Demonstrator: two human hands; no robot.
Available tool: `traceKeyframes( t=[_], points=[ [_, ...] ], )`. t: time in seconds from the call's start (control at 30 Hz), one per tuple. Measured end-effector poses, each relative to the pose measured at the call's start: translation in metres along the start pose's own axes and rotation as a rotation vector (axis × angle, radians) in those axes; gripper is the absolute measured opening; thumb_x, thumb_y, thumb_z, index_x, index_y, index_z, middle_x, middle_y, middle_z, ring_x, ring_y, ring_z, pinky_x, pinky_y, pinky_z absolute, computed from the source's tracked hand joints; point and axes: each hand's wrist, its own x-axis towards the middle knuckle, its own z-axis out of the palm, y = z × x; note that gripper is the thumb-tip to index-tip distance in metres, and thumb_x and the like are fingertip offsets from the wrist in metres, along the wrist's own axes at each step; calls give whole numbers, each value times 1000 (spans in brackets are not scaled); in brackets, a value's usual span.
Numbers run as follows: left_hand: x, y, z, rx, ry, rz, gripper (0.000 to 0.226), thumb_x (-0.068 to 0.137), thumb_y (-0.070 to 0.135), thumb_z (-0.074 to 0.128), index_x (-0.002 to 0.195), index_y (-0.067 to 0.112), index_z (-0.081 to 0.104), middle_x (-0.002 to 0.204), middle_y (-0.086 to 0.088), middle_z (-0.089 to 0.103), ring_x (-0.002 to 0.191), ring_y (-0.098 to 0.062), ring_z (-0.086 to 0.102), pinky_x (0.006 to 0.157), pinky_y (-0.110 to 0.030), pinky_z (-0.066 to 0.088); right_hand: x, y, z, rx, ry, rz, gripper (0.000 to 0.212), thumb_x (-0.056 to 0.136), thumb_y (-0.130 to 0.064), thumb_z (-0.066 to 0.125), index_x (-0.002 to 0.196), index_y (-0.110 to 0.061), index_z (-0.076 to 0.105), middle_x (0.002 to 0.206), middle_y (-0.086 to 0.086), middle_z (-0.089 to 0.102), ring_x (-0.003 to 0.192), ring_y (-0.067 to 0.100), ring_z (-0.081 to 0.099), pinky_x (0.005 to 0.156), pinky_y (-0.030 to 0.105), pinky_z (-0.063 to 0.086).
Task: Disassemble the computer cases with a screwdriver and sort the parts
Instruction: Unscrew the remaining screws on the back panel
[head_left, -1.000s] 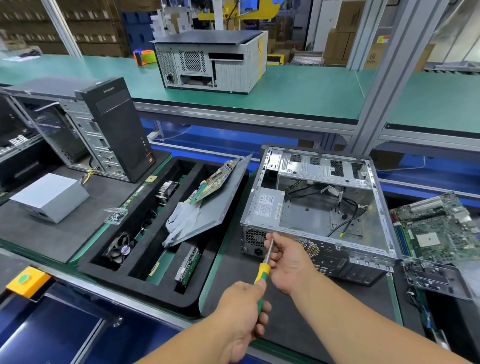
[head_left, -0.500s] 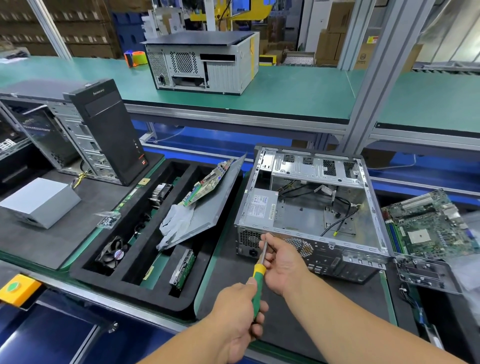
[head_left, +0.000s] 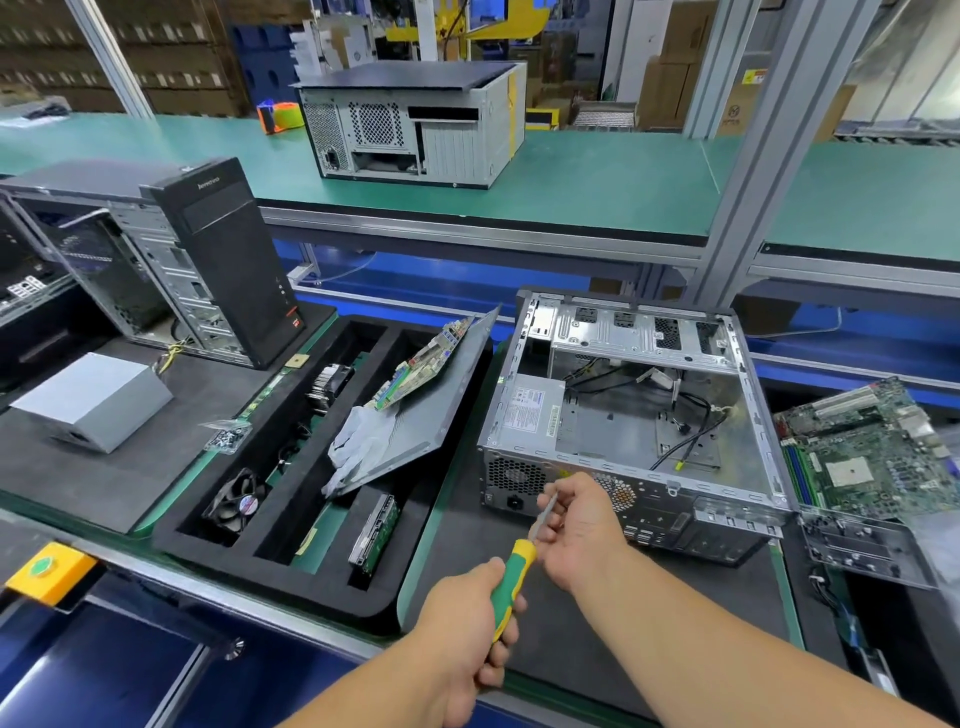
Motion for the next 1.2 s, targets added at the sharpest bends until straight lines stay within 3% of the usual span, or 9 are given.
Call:
traceKeyframes(
  t=[0.13, 0.3, 0.43, 0.63, 0.73, 0.9, 1.2],
  points=[
    [5, -2, -10, 20, 57, -13, 47, 102, 46, 47, 79, 10, 65, 58, -5, 50, 44, -16, 29, 44, -21, 18, 10, 5, -22, -23, 67, -20, 9, 75, -13, 46, 66, -15, 47, 54, 0, 41, 42, 12, 21, 38, 20, 15],
    [10, -6, -18, 3, 76, -31, 47, 103, 47, 46, 82, 10, 66, 59, -4, 53, 44, -15, 31, 44, -21, 19, 13, 14, -46, -212, -56, -113, 10, 61, -11, 44, 68, -9, 50, 62, 10, 42, 46, 15, 24, 42, 21, 17],
    [15, -11, -25, 16, 80, -33, 46, 102, 47, 46, 82, 11, 66, 58, -4, 53, 43, -15, 32, 44, -21, 20, 23, 22, -45, -243, -127, -51, 34, 66, -9, 36, 82, 3, 63, 70, 21, 62, 48, 16, 31, 40, 21, 22],
    [35, -19, -27, 65, 112, 54, 26, 97, 27, 43, 95, 9, 63, 64, -6, 55, 48, -15, 34, 44, -23, 23, 41, 48, -19, -442, -163, 87, 31, 99, -24, 55, 87, -2, 73, 62, 7, 57, 43, 9, 30, 37, 19, 18],
    [54, -26, -29, 217, 151, 160, 18, 98, 22, 42, 101, 11, 56, 75, -8, 57, 54, -18, 39, 46, -23, 26, 50, 60, -9, -541, -179, 70, 21, 101, -17, 58, 95, -1, 72, 66, 7, 61, 45, 8, 31, 36, 19, 19],
    [79, -35, -38, 417, 173, 252, 17, 101, 32, 49, 100, 15, 51, 82, -7, 58, 68, -24, 48, 58, -31, 35, 61, 65, -2, -646, -160, 20, 21, 103, -15, 55, 96, -2, 70, 57, 3, 58, 43, 9, 29, 36, 19, 17],
    [81, -43, -37, 479, 251, 307, 19, 97, 37, 57, 91, 20, 50, 77, -1, 58, 60, -17, 46, 41, -21, 32, 66, 68, -5, -730, -167, -25, 20, 99, -12, 54, 92, 0, 69, 45, 0, 51, 40, 11, 29, 38, 21, 18]
  ],
)
